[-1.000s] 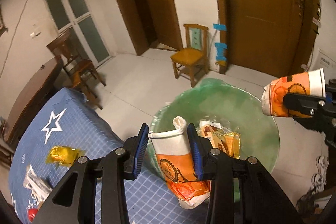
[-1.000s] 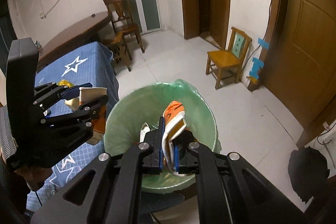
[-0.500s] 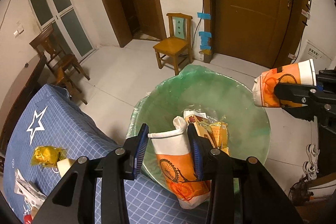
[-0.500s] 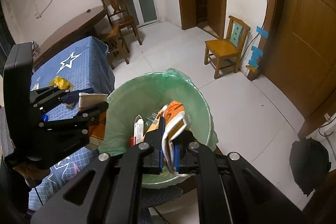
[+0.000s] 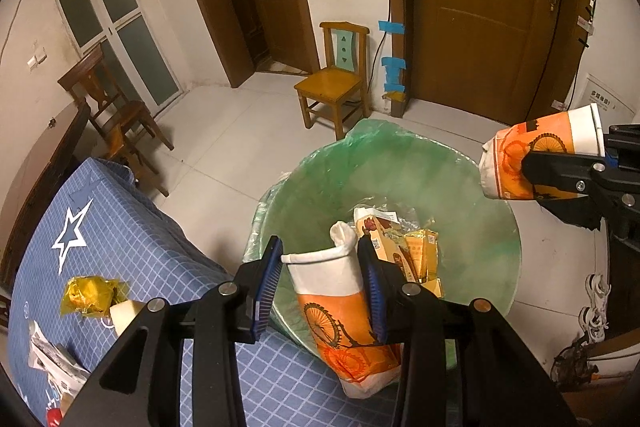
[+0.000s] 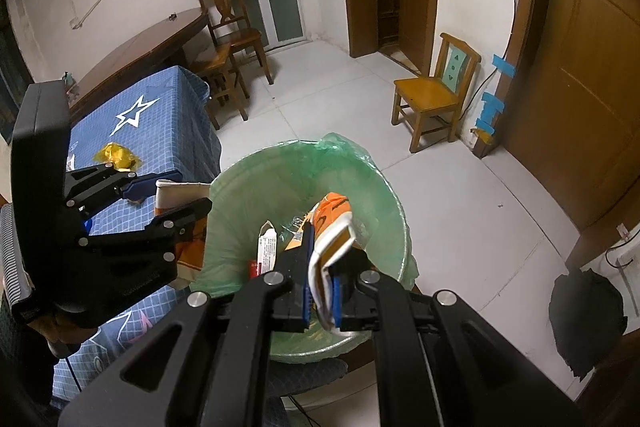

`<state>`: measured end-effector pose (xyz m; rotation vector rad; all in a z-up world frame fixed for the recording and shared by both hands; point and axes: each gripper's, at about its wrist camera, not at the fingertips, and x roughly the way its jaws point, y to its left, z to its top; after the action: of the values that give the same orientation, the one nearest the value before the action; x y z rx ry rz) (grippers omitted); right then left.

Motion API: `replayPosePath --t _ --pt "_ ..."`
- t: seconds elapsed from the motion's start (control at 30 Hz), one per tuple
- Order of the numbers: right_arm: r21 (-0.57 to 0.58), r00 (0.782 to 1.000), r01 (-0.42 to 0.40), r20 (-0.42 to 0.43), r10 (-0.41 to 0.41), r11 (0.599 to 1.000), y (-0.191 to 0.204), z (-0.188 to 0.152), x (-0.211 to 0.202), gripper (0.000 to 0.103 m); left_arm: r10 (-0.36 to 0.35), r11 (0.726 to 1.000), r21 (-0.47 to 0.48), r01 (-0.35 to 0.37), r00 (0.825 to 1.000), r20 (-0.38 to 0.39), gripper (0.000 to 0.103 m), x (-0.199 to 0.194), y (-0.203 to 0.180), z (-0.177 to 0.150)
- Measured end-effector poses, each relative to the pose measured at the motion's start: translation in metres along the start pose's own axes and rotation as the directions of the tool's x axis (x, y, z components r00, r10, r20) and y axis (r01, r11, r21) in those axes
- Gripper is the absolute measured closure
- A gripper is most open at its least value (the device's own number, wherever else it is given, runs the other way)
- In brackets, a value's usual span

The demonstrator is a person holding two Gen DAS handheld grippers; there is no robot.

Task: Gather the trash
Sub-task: 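Open both tools over the green bin, dropping cup and wrapper inside, then swing both open tools back toward the trash on the table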

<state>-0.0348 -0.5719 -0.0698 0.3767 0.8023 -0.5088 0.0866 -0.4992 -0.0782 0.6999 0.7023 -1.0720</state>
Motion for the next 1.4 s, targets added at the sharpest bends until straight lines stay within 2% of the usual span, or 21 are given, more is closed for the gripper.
replayPosePath --t 0.17,0.23,0.3,0.57,0.9,1.07,1.17,1.3,1.4 --pt "-0.012 1.0 -0.014 -0.009 0.014 1.0 0.0 0.005 0.005 0.096 -0.022 1.0 -0.015 0.022 1.0 -0.006 0.062 0.001 0.005 0.0" --pt "-0.013 1.0 -0.023 -0.016 0.023 1.0 -0.002 0.006 0.008 0.095 -0.026 0.999 -0.024 0.026 1.0 -0.008 0.043 0.003 0.007 0.001" --pt "-0.005 1.0 -0.02 -0.022 0.02 1.0 -0.003 0.01 0.013 0.082 -0.009 0.999 -0.049 0.009 1.0 0.006 0.026 0.003 0.013 0.003" --pt "0.032 0.999 -0.038 -0.019 0.038 0.999 -0.018 0.01 0.022 0.08 0.034 0.993 -0.112 -0.032 0.999 0.013 0.026 -0.001 0.025 0.003" --pt "0.002 0.998 -0.062 0.017 0.062 0.998 0.001 0.007 0.016 0.08 0.11 0.982 -0.157 -0.105 0.993 0.029 0.024 -0.027 0.035 -0.022" --pt "-0.026 0.994 -0.067 0.079 0.069 0.997 0.018 0.007 0.005 0.08 0.17 0.969 -0.189 -0.158 0.984 0.047 0.023 -0.048 0.041 -0.039" --pt "-0.038 0.986 -0.063 0.15 0.068 0.997 0.029 0.003 -0.006 0.077 0.225 0.954 -0.221 -0.203 0.972 0.075 0.022 -0.071 0.046 -0.058" --pt "-0.049 0.964 -0.081 0.25 0.091 0.995 0.047 -0.01 -0.02 0.072 0.294 0.926 -0.278 -0.257 0.95 0.101 0.02 -0.107 0.056 -0.094" --pt "-0.074 0.944 -0.111 0.304 0.128 0.991 0.067 -0.022 -0.024 0.07 0.323 0.903 -0.333 -0.272 0.941 0.106 0.02 -0.132 0.068 -0.121"
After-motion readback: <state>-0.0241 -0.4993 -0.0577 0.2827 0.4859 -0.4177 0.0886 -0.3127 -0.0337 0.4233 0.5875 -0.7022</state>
